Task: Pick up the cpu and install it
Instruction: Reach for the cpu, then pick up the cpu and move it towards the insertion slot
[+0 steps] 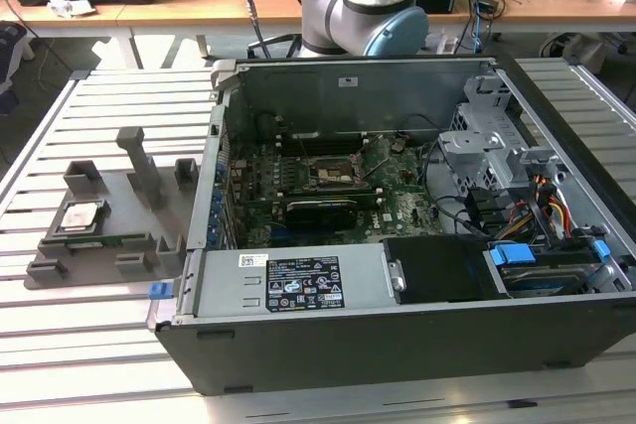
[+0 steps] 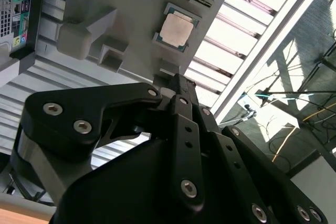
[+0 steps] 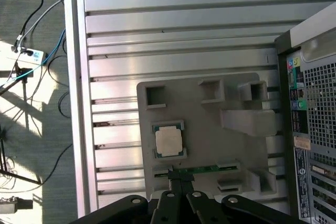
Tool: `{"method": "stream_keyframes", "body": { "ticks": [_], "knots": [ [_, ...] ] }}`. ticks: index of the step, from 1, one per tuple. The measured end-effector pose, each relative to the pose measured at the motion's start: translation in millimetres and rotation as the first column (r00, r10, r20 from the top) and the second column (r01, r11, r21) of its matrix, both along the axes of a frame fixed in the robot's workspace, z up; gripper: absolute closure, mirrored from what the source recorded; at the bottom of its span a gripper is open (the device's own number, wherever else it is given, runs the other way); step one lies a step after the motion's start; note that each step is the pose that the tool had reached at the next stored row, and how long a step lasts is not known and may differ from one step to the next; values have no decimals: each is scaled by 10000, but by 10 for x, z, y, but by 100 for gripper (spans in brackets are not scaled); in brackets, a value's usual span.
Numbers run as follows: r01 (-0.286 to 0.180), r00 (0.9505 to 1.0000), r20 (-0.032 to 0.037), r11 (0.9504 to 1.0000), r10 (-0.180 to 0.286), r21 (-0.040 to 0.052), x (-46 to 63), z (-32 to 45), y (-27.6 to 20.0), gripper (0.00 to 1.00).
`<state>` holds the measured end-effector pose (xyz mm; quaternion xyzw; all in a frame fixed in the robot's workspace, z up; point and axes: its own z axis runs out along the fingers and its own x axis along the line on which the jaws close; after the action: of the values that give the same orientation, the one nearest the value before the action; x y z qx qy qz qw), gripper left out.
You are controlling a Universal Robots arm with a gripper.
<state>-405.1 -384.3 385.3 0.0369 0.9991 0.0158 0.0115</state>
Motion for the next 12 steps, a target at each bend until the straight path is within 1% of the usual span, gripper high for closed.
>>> {"method": "stream_keyframes", "body": {
  "ticks": [12],
  "knots": [
    [0,10000,0,10000,0,0,3,0,0,89]
  ]
}}
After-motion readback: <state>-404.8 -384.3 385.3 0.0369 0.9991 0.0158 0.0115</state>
